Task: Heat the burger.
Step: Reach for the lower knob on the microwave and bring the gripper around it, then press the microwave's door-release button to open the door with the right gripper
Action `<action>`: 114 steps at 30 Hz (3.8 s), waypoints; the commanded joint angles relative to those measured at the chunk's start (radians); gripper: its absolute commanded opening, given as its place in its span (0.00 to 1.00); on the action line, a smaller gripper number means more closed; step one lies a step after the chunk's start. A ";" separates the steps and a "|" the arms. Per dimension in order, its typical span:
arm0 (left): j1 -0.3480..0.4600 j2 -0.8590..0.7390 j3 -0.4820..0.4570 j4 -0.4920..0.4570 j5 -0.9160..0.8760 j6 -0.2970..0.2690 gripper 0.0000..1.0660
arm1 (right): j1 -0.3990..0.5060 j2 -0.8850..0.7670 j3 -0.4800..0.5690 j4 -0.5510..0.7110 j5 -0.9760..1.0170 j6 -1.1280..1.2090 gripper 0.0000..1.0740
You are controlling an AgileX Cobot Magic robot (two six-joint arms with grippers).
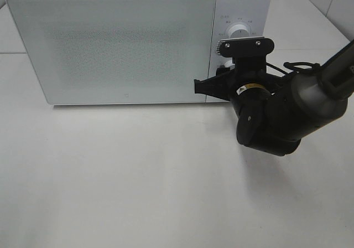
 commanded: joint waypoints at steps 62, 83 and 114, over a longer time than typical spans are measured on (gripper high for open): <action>0.002 -0.018 0.001 -0.005 -0.011 -0.007 0.94 | -0.012 -0.005 -0.016 -0.215 -0.211 1.718 0.02; 0.002 -0.018 0.001 -0.005 -0.011 -0.007 0.94 | -0.012 -0.005 -0.016 -0.070 -0.211 1.644 0.33; 0.002 -0.018 0.001 -0.005 -0.011 -0.007 0.94 | -0.010 -0.098 0.095 -0.099 -0.051 1.405 0.69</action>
